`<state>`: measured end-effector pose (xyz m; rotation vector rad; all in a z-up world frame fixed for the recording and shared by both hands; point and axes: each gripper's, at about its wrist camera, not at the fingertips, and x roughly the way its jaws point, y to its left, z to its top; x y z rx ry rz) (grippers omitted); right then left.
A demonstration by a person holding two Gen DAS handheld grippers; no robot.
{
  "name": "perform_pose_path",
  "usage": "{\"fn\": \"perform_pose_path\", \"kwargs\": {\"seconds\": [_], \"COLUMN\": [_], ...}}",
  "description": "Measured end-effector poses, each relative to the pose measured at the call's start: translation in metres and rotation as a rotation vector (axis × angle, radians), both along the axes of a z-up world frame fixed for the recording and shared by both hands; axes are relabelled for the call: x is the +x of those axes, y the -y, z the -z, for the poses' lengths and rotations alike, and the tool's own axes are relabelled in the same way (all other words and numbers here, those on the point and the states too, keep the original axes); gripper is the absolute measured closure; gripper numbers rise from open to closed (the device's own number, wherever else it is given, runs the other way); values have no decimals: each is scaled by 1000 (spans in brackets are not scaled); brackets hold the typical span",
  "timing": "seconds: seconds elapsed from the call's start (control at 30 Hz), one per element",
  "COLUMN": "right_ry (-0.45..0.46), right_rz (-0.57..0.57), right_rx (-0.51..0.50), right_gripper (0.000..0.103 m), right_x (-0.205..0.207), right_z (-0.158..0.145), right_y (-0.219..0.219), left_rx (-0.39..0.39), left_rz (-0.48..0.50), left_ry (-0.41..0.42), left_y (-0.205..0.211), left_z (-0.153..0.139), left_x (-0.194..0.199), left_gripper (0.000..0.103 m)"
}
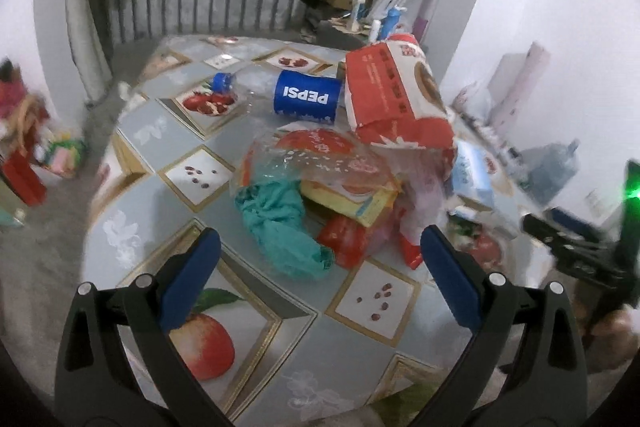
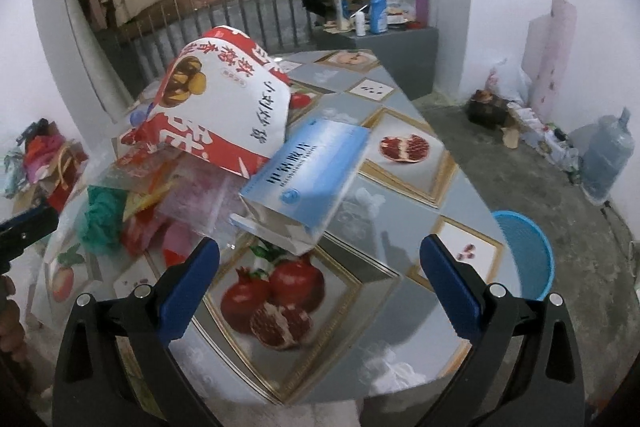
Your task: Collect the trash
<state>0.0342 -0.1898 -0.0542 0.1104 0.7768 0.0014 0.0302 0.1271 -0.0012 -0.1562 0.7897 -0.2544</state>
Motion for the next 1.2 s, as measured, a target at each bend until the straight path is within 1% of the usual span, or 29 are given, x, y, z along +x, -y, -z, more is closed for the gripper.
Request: {"fn": "perform_pose_path", "kwargs": {"seconds": [0.07, 0.2, 0.33, 0.43, 0.5, 0.6, 0.63, 0.7, 0.77, 0.87, 0.9, 1.0, 1.1, 1.2], "right_ry": [-19, -54, -81, -111, -136, -154, -155, -158, -154, -161, -181, -203, -225, -237], "right_rz": [0, 3, 0, 4, 14, 27, 30, 47, 66, 68, 67, 57, 59, 37], "right_rx": [29, 97, 191, 248, 278, 301, 304, 296, 276, 226, 193, 159, 103, 114], "right_gripper": [5, 5, 5, 10, 13, 13, 13, 13, 13, 13, 13, 13, 13, 13], "right_x": [7, 19, 27, 32, 36, 44, 45, 51, 59, 77, 87, 102, 114, 115], "right_z": [2, 6, 10, 17, 22, 25, 24, 22, 18, 15, 16, 20, 27, 33], "right_y": [3, 8, 18, 23, 26, 27, 28, 28, 27, 21, 15, 7, -1, -4], "left_rx": [-43, -47, -28, 3, 33, 30, 23, 20, 30, 34, 34, 38, 42, 35], "left_rz": [-10, 19, 113, 170, 178, 188, 193, 207, 222, 235, 234, 231, 222, 215], "left_ry": [4, 22, 32, 24, 15, 0, 3, 19, 37, 43, 49, 67, 83, 78], "left_y": [-10, -12, -9, -2, 3, 11, 12, 16, 21, 26, 26, 23, 19, 13], "left_z": [2, 5, 10, 17, 22, 30, 30, 30, 30, 29, 29, 25, 21, 20], "left_x": [3, 9, 5, -2, -2, 0, -1, 0, 2, 5, 7, 8, 8, 12], "left_gripper": [7, 7, 7, 7, 7, 7, 8, 13, 21, 29, 30, 35, 39, 45]}}
